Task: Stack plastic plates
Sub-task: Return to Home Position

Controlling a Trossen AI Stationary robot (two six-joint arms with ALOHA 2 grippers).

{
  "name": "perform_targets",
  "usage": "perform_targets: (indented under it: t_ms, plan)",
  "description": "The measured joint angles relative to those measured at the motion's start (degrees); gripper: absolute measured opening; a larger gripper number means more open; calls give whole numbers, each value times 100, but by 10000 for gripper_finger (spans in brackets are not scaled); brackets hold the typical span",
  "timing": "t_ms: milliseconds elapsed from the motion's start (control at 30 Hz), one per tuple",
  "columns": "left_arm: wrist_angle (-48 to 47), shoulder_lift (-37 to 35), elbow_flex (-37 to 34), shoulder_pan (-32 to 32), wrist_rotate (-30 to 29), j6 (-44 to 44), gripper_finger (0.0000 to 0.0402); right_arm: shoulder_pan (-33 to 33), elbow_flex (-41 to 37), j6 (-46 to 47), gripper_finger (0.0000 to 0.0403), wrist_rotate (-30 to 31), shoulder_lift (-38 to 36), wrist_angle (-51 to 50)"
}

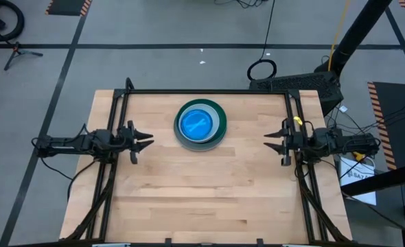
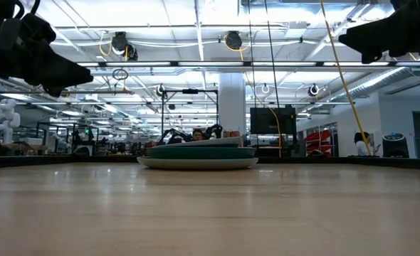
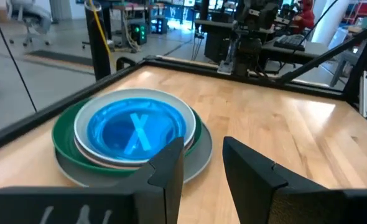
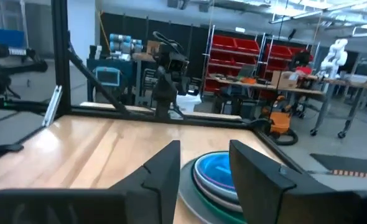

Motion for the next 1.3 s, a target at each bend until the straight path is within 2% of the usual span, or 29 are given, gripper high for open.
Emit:
perform_targets:
  t_ms: [100, 200, 333, 467, 633, 800, 900, 1300]
  plan:
    - [14, -8, -1, 0, -2, 174, 117, 0, -59, 268, 130, -42, -10, -9]
    - [27, -9, -2, 0, -20, 371, 117, 2, -220, 290, 130, -356, -10, -12]
    - [-72, -9, 20, 4, -433, 194, 117, 1, -525, 554, 130, -295, 11, -53]
    - [-98, -6, 26, 2, -465, 184, 117, 2, -678, 731, 130, -303, 14, 42]
    - [-98, -4, 28, 2, -465, 165, 117, 2, -694, 1141, 130, -342, 65, -307]
    - [-100, -2, 31, 2, -467, 166, 118, 2, -710, 731, 130, -367, 74, -24]
    - [-100, -2, 31, 2, -467, 166, 118, 0, -710, 692, 130, -149, 81, 87]
    - [-100, 0, 35, 2, -467, 166, 118, 2, -716, 707, 130, -160, 83, 282]
